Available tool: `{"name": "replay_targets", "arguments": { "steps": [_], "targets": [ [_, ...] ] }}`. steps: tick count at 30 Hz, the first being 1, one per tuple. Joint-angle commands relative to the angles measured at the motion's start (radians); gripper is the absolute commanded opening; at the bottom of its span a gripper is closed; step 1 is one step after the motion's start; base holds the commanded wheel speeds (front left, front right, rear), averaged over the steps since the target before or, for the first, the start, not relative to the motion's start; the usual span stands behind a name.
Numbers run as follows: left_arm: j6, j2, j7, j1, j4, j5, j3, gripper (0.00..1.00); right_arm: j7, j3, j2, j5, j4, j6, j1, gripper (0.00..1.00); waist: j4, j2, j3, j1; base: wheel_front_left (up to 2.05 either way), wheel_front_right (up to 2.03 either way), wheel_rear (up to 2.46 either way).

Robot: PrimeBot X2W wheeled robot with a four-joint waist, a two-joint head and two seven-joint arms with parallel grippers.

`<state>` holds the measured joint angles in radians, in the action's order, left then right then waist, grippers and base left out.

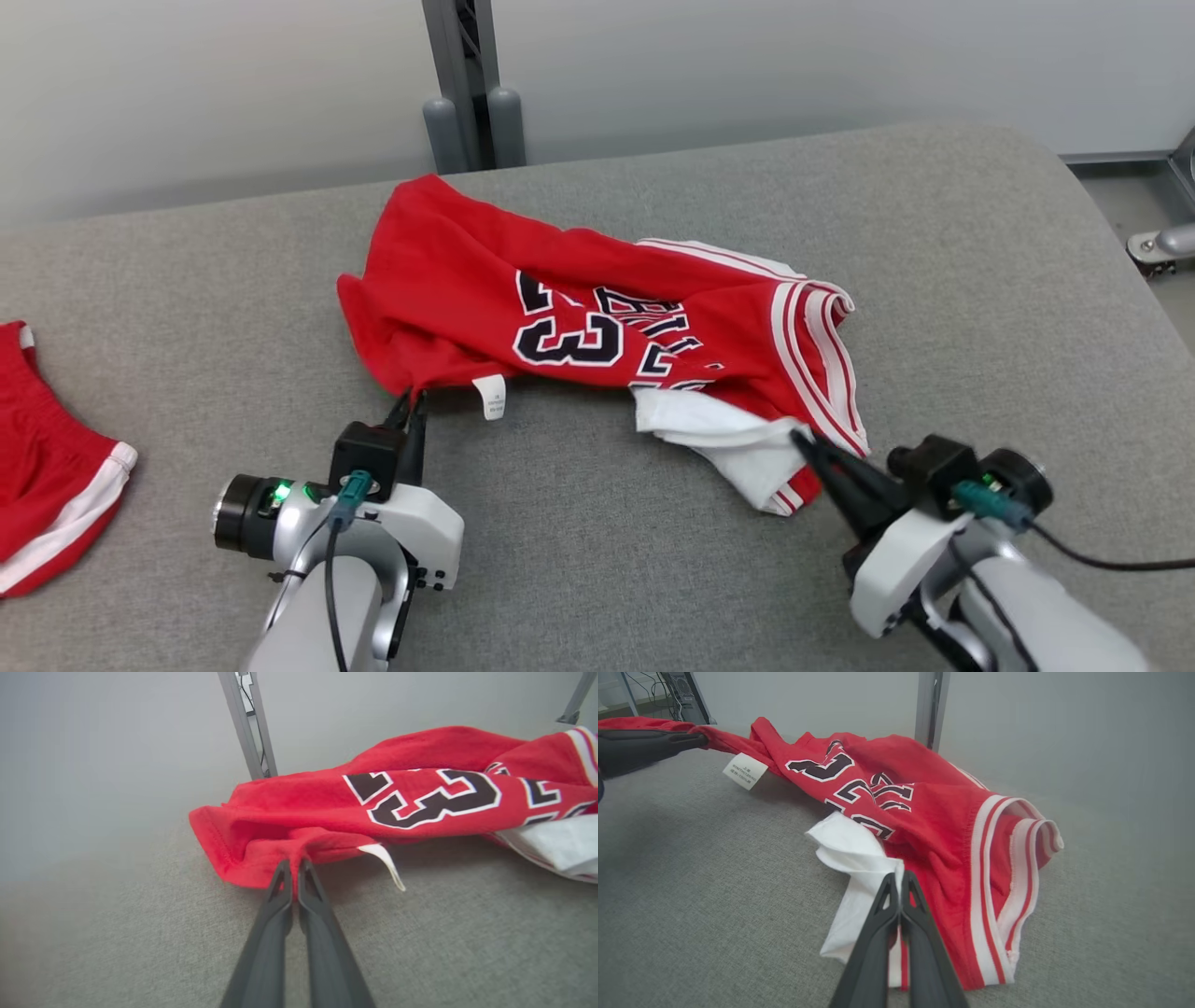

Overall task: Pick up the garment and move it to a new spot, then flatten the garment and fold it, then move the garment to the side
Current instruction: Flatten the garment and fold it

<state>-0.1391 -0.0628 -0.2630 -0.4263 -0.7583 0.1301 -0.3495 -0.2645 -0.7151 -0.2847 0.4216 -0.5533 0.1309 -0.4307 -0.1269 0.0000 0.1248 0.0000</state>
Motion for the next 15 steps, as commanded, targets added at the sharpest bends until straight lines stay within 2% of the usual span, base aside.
{"name": "replay_targets", "arguments": {
  "steps": [1,10,15],
  "targets": [
    [-0.003,-0.013,0.001,0.011,0.023,0.007,0.012,0.00,-0.002,0.014,-0.018,-0.005,0.009,0.000,-0.023,0.00,0.007,0.0000,-0.019,0.0000,0.00,0.00,0.00],
    [0.015,-0.052,0.001,0.013,0.161,-0.003,0.071,0.00,-0.002,0.055,-0.151,-0.046,0.011,0.000,-0.183,0.00,0.022,0.0000,-0.102,0.0000,0.00,0.00,0.00],
    [0.035,-0.079,0.001,-0.031,0.206,-0.003,0.094,0.00,-0.002,0.092,-0.191,-0.082,0.009,0.000,-0.290,0.00,0.029,0.0000,-0.125,0.0000,0.00,0.00,0.00]
  ]
}}
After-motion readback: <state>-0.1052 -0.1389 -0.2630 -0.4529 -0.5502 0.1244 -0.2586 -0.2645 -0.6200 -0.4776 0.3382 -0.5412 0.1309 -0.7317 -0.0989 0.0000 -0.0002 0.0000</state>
